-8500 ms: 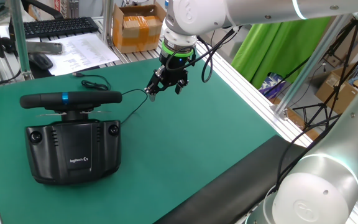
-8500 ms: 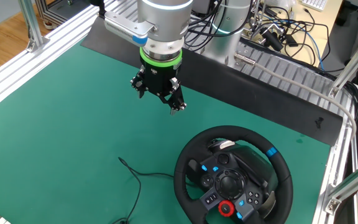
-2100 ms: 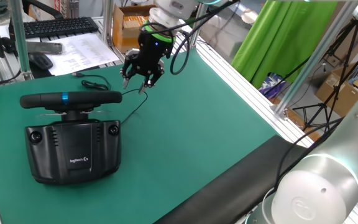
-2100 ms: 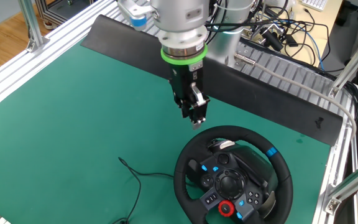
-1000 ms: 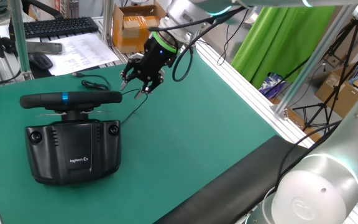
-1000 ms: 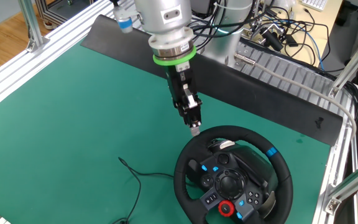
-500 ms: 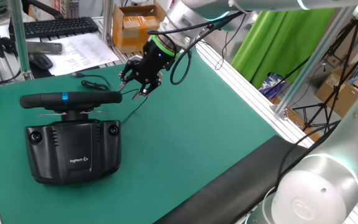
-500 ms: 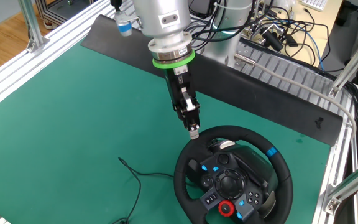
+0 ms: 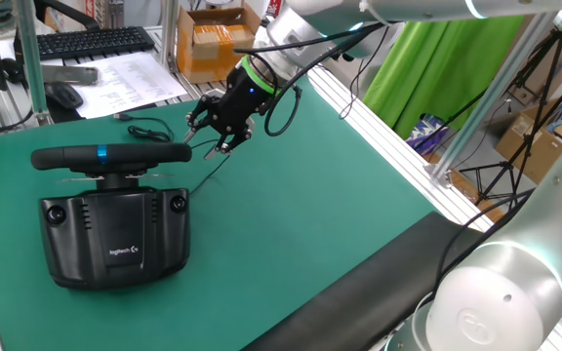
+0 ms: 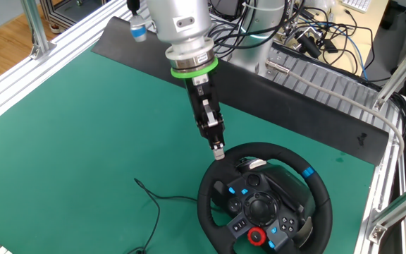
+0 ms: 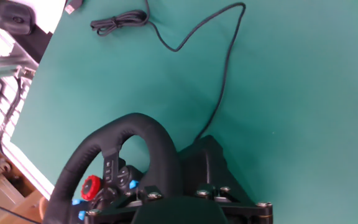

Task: Rotate the steering wheel 90 degrees clockwise

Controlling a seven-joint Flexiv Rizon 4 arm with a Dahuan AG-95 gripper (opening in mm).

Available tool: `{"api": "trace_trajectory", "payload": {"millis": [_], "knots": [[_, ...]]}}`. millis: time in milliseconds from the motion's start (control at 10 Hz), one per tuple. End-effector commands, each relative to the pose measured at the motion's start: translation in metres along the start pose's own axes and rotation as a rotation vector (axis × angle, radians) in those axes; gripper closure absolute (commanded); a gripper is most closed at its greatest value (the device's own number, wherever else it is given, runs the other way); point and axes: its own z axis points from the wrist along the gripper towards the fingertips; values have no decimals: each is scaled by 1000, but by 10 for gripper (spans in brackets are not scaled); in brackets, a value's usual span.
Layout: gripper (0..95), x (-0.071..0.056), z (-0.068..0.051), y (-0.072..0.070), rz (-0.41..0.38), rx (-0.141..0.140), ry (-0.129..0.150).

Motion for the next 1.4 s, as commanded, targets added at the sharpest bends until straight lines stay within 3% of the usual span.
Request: {"api": "trace_trajectory", "payload": {"millis": [100,500,700,900,1300,1400], "knots": [[570,8,1,3,51,-14,18],[570,13,9,4,89,-21,19],[570,14,10,5,131,-72,38],[950,15,10,5,128,-84,34],[950,13,9,6,118,-82,31],[950,14,8,7,101,-71,18]]}}
